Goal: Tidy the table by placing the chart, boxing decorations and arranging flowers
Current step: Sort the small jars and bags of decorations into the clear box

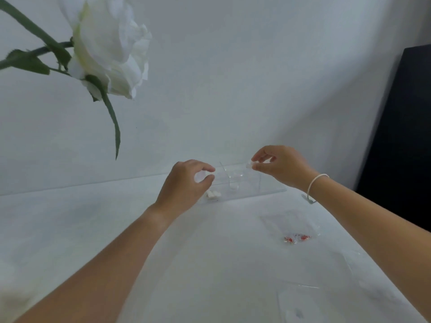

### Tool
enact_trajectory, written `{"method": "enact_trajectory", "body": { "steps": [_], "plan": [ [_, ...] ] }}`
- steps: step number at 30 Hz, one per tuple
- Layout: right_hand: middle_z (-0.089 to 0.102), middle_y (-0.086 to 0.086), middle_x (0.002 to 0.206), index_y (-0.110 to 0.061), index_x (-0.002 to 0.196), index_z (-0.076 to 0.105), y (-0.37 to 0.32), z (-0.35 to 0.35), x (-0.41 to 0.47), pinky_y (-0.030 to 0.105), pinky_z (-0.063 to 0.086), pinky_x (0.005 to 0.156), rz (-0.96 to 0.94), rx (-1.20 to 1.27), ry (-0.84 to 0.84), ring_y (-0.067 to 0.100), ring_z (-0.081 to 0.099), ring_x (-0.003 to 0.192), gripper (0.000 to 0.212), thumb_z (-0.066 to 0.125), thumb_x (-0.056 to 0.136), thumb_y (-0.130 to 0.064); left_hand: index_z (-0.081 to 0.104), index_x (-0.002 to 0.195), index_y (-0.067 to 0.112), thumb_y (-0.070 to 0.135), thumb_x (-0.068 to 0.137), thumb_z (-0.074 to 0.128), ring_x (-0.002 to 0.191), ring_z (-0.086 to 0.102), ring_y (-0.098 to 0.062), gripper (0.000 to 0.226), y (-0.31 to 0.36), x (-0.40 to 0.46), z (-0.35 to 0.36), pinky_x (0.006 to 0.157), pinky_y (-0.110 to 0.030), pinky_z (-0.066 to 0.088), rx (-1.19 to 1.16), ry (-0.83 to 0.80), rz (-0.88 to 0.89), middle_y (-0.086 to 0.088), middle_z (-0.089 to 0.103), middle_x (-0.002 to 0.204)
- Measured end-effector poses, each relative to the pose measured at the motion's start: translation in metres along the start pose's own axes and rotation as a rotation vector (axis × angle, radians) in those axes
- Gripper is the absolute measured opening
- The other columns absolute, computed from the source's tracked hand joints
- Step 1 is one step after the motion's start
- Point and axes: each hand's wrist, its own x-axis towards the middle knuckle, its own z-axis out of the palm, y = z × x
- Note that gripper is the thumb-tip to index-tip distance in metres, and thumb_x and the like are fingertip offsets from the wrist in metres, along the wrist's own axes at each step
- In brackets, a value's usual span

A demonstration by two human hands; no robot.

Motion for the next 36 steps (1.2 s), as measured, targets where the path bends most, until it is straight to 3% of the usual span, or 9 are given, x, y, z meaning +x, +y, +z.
{"method": "enact_trajectory", "body": {
  "steps": [4,7,13,19,22,25,30,34,36],
  "plan": [
    [0.059,-0.010,0.081,-0.026,0.082,0.065,-0.011,-0.001,0.014,0.021,0.040,0.068,-0.008,-0.133,-0.135,0.007,0.053,0.075,0.005,0.066,0.076,-0.027,0.069,0.099,0.021,0.028,0.082,0.064,0.099,0.053,-0.008,0.018,-0.012,-0.013,-0.003,0.082,-0.021,0.040,-0.077,0.013,-0.070,0.009,0.063,0.107],
    [0.057,-0.013,0.079,-0.028,0.080,0.064,-0.017,-0.002,0.022,0.031,0.046,0.084,0.000,-0.259,-0.239,0.013,0.056,0.087,0.006,0.067,0.075,-0.026,0.071,0.093,0.017,0.024,0.082,0.065,0.103,0.057,-0.007,0.014,-0.013,-0.016,-0.003,0.071,-0.004,0.041,-0.144,0.055,-0.087,0.009,0.064,0.106],
    [0.060,-0.011,0.081,-0.023,0.086,0.069,-0.026,0.004,0.035,0.031,0.046,0.086,0.031,-0.342,-0.393,0.015,0.058,0.090,0.013,0.068,0.074,-0.020,0.073,0.095,0.016,0.021,0.084,0.062,0.108,0.061,-0.015,0.016,-0.015,-0.023,-0.001,0.073,0.003,0.040,-0.224,0.072,-0.120,0.000,0.061,0.125],
    [0.069,0.006,0.099,-0.019,0.081,0.070,-0.029,0.010,0.045,0.039,0.049,0.089,0.111,-0.342,-0.497,0.030,0.061,0.103,0.014,0.071,0.069,-0.014,0.073,0.096,0.012,0.017,0.084,0.064,0.105,0.055,-0.002,0.016,-0.017,-0.023,0.000,0.073,0.002,0.042,-0.278,0.089,-0.117,-0.004,0.062,0.124],
    [0.067,0.015,0.109,-0.018,0.084,0.069,-0.035,0.011,0.050,0.030,0.048,0.073,0.127,-0.419,-0.571,0.035,0.062,0.101,0.016,0.073,0.069,-0.018,0.073,0.095,0.014,0.019,0.083,0.065,0.106,0.057,-0.002,0.015,-0.018,-0.024,0.001,0.077,0.001,0.042,-0.287,0.091,-0.117,-0.003,0.064,0.121],
    [0.060,0.011,0.090,-0.015,0.093,0.069,-0.044,0.008,0.049,0.012,0.037,0.040,0.148,-0.514,-0.636,0.023,0.052,0.058,0.022,0.072,0.071,-0.022,0.073,0.094,0.017,0.020,0.083,0.065,0.108,0.058,-0.004,0.013,-0.019,-0.023,0.001,0.078,0.003,0.038,-0.297,0.092,-0.130,-0.001,0.065,0.119],
    [0.053,0.008,0.077,-0.009,0.099,0.067,-0.053,0.011,0.046,0.022,0.033,0.047,0.164,-0.624,-0.629,0.018,0.043,0.051,0.030,0.070,0.072,-0.022,0.072,0.093,0.022,0.021,0.083,0.065,0.104,0.057,-0.001,0.012,-0.019,-0.024,0.001,0.077,0.006,0.033,-0.293,0.078,-0.128,0.001,0.066,0.116],
    [0.057,0.005,0.083,-0.005,0.094,0.069,-0.045,0.017,0.039,0.022,0.037,0.054,0.100,-0.524,-0.511,0.023,0.053,0.076,0.022,0.065,0.075,-0.014,0.073,0.092,0.018,0.021,0.083,0.065,0.102,0.058,-0.001,0.013,-0.019,-0.024,0.001,0.078,0.006,0.033,-0.294,0.074,-0.123,0.004,0.064,0.116],
    [0.061,-0.001,0.082,-0.013,0.082,0.068,-0.036,0.017,0.032,0.027,0.047,0.069,0.053,-0.406,-0.371,0.021,0.059,0.084,0.009,0.060,0.077,-0.014,0.073,0.092,0.018,0.020,0.083,0.065,0.102,0.058,-0.001,0.013,-0.018,-0.025,0.002,0.077,0.006,0.033,-0.299,0.075,-0.129,0.003,0.064,0.117]
  ]
}}
